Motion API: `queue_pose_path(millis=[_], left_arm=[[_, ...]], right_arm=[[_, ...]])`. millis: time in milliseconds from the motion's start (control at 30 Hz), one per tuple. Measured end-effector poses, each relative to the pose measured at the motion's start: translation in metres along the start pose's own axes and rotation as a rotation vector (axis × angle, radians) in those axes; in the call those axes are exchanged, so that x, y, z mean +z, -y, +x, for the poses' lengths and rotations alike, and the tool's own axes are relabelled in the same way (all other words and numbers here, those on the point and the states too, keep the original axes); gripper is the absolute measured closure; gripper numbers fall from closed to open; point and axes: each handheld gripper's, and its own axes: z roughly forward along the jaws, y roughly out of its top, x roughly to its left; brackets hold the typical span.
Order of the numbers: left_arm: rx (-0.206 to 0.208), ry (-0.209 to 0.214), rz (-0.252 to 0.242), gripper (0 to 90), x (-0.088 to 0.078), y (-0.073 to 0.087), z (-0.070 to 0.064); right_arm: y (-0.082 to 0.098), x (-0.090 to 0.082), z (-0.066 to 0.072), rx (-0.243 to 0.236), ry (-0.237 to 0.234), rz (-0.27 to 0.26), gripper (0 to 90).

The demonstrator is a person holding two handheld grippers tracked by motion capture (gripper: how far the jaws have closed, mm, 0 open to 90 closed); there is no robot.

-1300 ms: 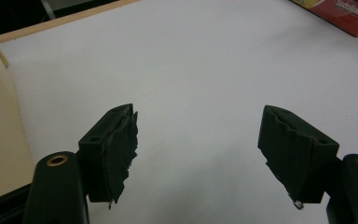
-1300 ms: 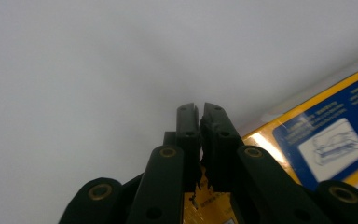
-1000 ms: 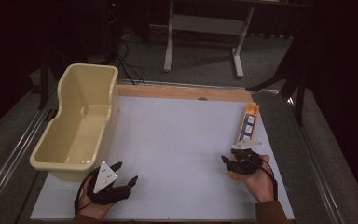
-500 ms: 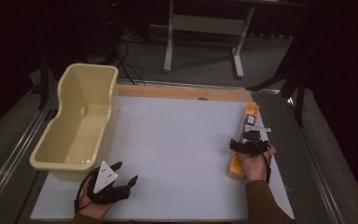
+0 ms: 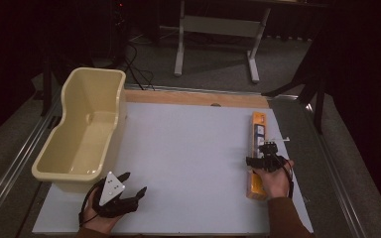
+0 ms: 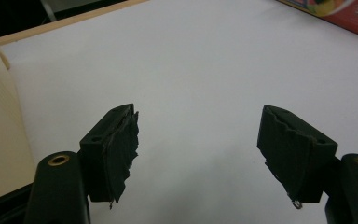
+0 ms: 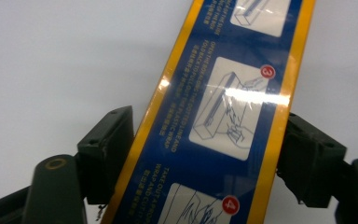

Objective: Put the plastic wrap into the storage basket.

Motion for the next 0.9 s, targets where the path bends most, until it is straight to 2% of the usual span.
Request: queue_pose_path(millis=[33, 67, 100, 133, 167, 200, 233, 267, 300, 367, 400, 433, 500, 567, 633, 800, 833, 900], left_arm=[[0.004, 0.0, 0.004, 28.4, 0.0, 0.0, 0.0], [0.005, 0.0, 0.003, 28.4, 0.001, 0.0, -0.001], [0.005, 0.0, 0.003, 28.4, 0.001, 0.0, -0.001], [0.004, 0.0, 0.002, 28.4, 0.001, 0.0, -0.001], [0.006, -0.002, 0.006, 28.4, 0.001, 0.0, -0.001], [0.006, -0.002, 0.006, 28.4, 0.001, 0.0, -0.001], [0.005, -0.002, 0.006, 28.4, 0.001, 0.0, -0.001], [0.004, -0.002, 0.006, 28.4, 0.001, 0.0, -0.001], [0.004, -0.002, 0.005, 28.4, 0.001, 0.0, 0.0], [0.002, -0.001, 0.008, 28.4, 0.001, 0.0, 0.0], [0.002, -0.001, 0.008, 28.4, 0.001, 0.0, 0.0], [0.003, -0.001, 0.006, 28.4, 0.001, 0.0, -0.001], [0.005, 0.0, 0.006, 28.4, 0.002, 0.0, -0.001], [0.007, 0.0, 0.009, 28.4, 0.002, 0.0, -0.001], [0.009, -0.001, 0.007, 28.4, 0.002, -0.001, -0.001], [0.003, -0.003, 0.004, 28.4, 0.002, 0.0, 0.0], [0.004, -0.003, 0.005, 28.4, 0.002, 0.0, 0.0], [0.007, -0.003, 0.003, 28.4, 0.002, 0.0, -0.001]], right_arm=[[0.007, -0.005, 0.004, -0.051, -0.04, 0.004, 28.1], [0.018, -0.013, 0.011, -0.167, -0.106, 0.0, 30.2], [0.018, -0.013, 0.011, -0.167, -0.106, 0.0, 30.2], [0.022, -0.015, 0.014, -0.207, -0.127, 0.004, 31.0], [0.03, -0.022, 0.023, -0.326, -0.178, 0.003, 33.4], [0.03, -0.022, 0.023, -0.326, -0.178, 0.003, 33.4], [0.039, -0.029, 0.031, -0.426, -0.235, 0.014, 35.0], [0.039, -0.029, 0.031, -0.426, -0.235, 0.014, 35.0], [0.042, -0.031, 0.033, -0.453, -0.255, 0.021, 35.4], [0.049, -0.039, 0.041, -0.55, -0.309, 0.067, 35.9], [0.049, -0.039, 0.041, -0.55, -0.309, 0.067, 35.9], [0.049, -0.04, 0.047, -0.574, -0.291, 0.08, 35.0], [0.048, -0.041, 0.049, -0.575, -0.281, 0.082, 33.8], [0.035, -0.041, 0.054, -0.544, -0.298, 0.067, 32.4], [0.031, -0.041, 0.056, -0.545, -0.299, 0.069, 32.5], [0.008, -0.033, 0.077, -0.586, -0.231, 0.157, 33.3], [0.001, -0.028, 0.082, -0.587, -0.22, 0.215, 32.9], [-0.001, -0.026, 0.083, -0.591, -0.219, 0.233, 32.8]])
